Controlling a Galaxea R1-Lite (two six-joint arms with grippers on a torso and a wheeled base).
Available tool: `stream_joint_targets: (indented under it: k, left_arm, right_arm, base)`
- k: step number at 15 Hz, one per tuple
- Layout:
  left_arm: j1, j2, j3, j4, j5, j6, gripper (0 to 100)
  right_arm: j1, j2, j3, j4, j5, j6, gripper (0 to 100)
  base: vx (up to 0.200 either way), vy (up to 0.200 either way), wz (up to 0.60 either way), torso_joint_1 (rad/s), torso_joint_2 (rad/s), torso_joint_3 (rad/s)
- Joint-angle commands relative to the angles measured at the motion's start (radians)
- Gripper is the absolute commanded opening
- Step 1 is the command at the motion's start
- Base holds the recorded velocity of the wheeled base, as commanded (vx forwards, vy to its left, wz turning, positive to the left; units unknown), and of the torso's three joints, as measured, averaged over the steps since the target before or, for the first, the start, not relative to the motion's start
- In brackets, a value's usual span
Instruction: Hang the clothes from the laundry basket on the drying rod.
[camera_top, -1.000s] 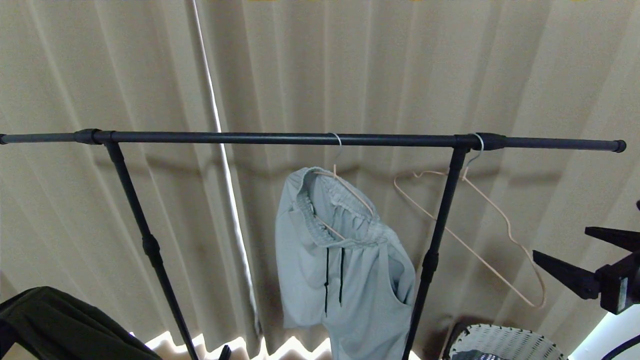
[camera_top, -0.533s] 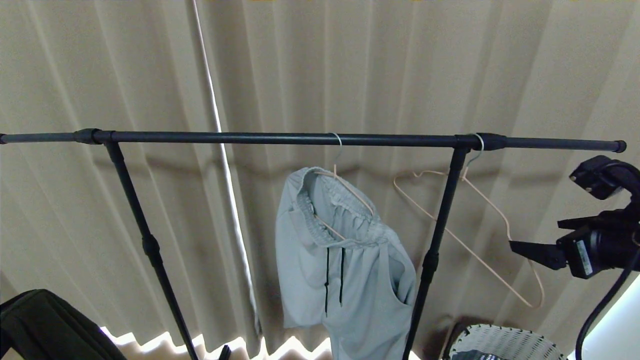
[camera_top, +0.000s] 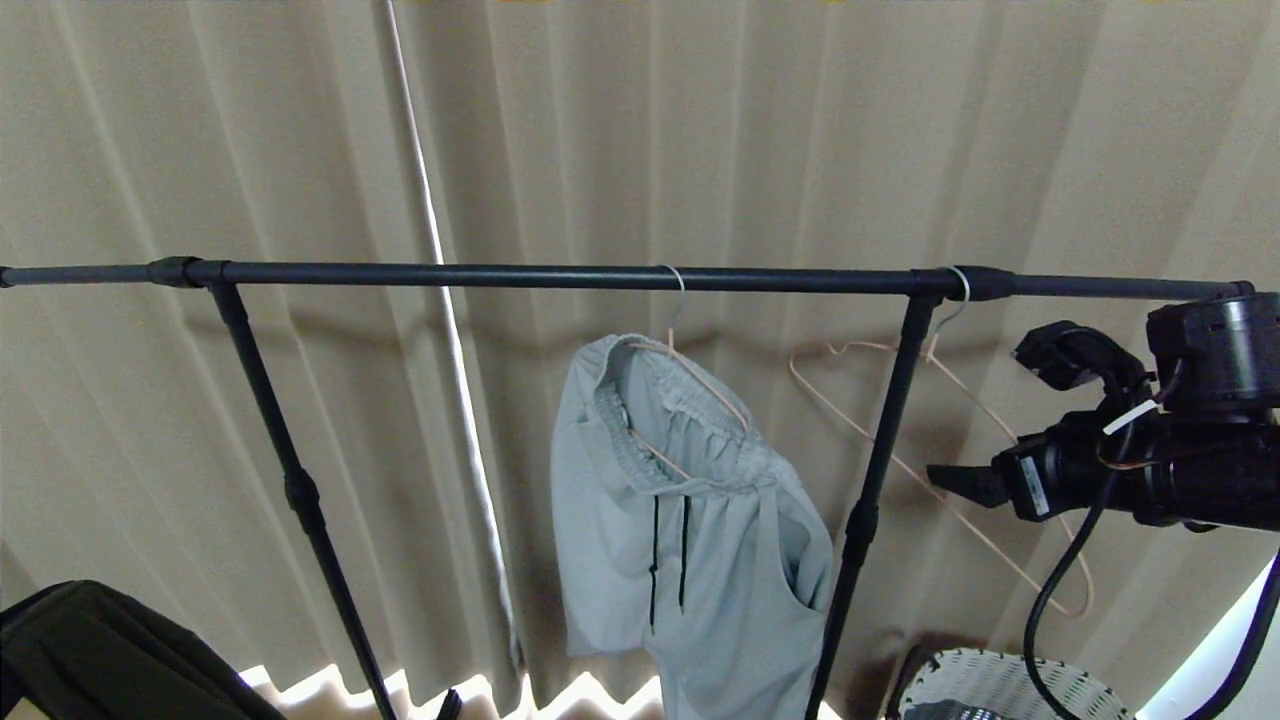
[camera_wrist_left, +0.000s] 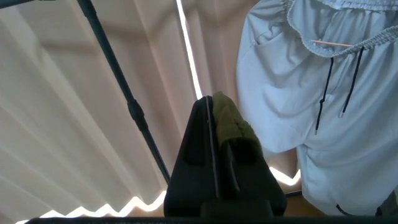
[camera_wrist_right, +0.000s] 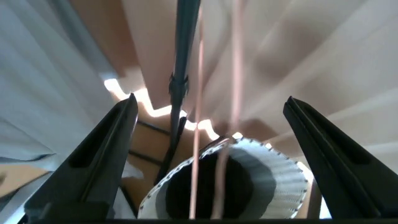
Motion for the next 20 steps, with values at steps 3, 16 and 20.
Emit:
stream_joint_targets:
  k: [3,16,20]
  left_arm:
    - [0.0,0.001,0.0,-0.001,0.0,0.0,0]
    - [0.001,-0.006,-0.006,-0.004,0.002,-0.001,0]
    - [0.001,-0.008,-0.006,-0.005,0.002,-0.003,0]
  right_arm:
    - [-0.002,0.04,-0.002,-0.019,0.001,0.002,100]
    - [-0.028,-0.043,0.018,-0.045,-0.001,0.081,0]
    - [-0.054,-0.15,0.04,-0.045,0.001,0.165,0]
  base:
    - [0.0,0.0,0.0,0.0,0.0,0.0]
    - [0.0,0.0,0.0,0.0,0.0,0.0]
    - [0.0,0.0,0.0,0.0,0.0,0.0]
